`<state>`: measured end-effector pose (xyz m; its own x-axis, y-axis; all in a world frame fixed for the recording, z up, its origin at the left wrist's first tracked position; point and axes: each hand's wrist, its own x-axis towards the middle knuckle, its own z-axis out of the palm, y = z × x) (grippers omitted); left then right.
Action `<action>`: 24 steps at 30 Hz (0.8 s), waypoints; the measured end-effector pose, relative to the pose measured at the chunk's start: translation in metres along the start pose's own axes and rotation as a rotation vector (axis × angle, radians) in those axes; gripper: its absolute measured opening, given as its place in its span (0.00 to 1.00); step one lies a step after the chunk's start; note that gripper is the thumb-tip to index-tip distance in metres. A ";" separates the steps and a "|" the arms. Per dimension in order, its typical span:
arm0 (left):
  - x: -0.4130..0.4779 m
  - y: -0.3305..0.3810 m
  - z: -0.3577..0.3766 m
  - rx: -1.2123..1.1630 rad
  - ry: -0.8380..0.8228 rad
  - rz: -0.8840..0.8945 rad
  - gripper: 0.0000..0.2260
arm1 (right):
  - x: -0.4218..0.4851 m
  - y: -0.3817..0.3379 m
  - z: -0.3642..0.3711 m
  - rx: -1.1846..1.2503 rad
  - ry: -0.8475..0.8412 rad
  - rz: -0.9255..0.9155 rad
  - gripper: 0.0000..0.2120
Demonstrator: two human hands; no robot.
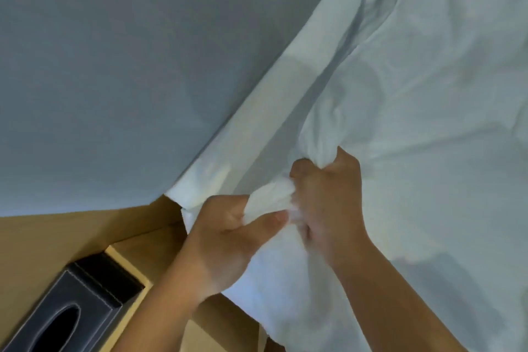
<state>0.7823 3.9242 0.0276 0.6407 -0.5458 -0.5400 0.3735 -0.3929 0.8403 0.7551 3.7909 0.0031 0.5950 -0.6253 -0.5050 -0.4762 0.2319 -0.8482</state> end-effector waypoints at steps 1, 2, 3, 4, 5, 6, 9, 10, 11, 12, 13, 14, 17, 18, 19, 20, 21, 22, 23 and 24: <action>-0.001 0.009 -0.017 -0.008 0.043 0.034 0.08 | 0.001 -0.011 0.015 0.014 -0.029 -0.060 0.08; 0.002 0.011 -0.034 0.013 0.099 0.059 0.10 | 0.004 -0.016 0.032 0.005 -0.050 -0.125 0.06; 0.009 0.008 -0.051 0.060 0.175 0.063 0.12 | 0.011 -0.014 0.050 -0.035 -0.061 -0.192 0.05; 0.019 0.002 -0.063 0.124 0.272 0.042 0.12 | 0.021 -0.005 0.066 -0.097 -0.072 -0.244 0.05; 0.032 -0.012 -0.073 0.194 0.364 -0.017 0.10 | 0.032 0.009 0.080 -0.183 -0.112 -0.263 0.07; 0.049 -0.032 -0.079 0.274 0.427 -0.087 0.06 | 0.047 0.029 0.090 -0.292 -0.181 -0.233 0.11; 0.112 -0.093 -0.069 0.749 0.370 -0.426 0.09 | 0.090 0.096 0.092 -0.561 -0.412 -0.009 0.25; 0.129 -0.109 -0.062 0.863 0.311 -0.501 0.15 | 0.099 0.114 0.088 -0.595 -0.443 0.016 0.27; 0.148 -0.119 -0.057 0.923 0.292 -0.524 0.19 | 0.105 0.126 0.085 -0.587 -0.440 0.007 0.25; 0.163 -0.122 -0.053 0.963 0.301 -0.522 0.20 | 0.108 0.132 0.081 -0.545 -0.446 -0.005 0.19; 0.176 -0.119 -0.048 0.992 0.366 -0.458 0.19 | 0.110 0.135 0.076 -0.482 -0.470 0.006 0.13; 0.187 -0.111 -0.041 1.027 0.417 -0.348 0.20 | 0.111 0.133 0.071 -0.376 -0.486 0.027 0.13; 0.217 -0.071 -0.008 0.881 0.412 -0.016 0.24 | 0.118 0.113 0.036 -0.143 -0.373 -0.008 0.22; 0.228 -0.054 0.006 0.809 0.399 0.040 0.24 | 0.127 0.102 0.022 -0.127 -0.277 -0.049 0.23; 0.241 -0.040 0.018 0.770 0.368 0.075 0.23 | 0.139 0.092 0.007 -0.113 -0.170 -0.089 0.22; 0.254 -0.025 0.033 0.742 0.330 0.070 0.25 | 0.154 0.081 -0.009 -0.103 -0.070 -0.118 0.19; 0.265 -0.012 0.046 0.720 0.307 0.044 0.30 | 0.169 0.069 -0.023 -0.097 0.007 -0.110 0.18; 0.273 0.000 0.057 0.724 0.294 0.002 0.36 | 0.186 0.058 -0.035 -0.092 0.052 -0.071 0.17; 0.279 0.008 0.066 0.743 0.286 -0.042 0.38 | 0.201 0.047 -0.043 -0.079 0.061 -0.013 0.19; 0.284 0.012 0.076 0.769 0.281 -0.066 0.35 | 0.214 0.036 -0.049 -0.065 0.053 0.036 0.23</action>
<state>0.9175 3.7080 -0.1193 0.8160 -0.3382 -0.4688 -0.0825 -0.8708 0.4846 0.8336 3.6292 -0.1281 0.5428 -0.6561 -0.5244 -0.5387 0.2070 -0.8167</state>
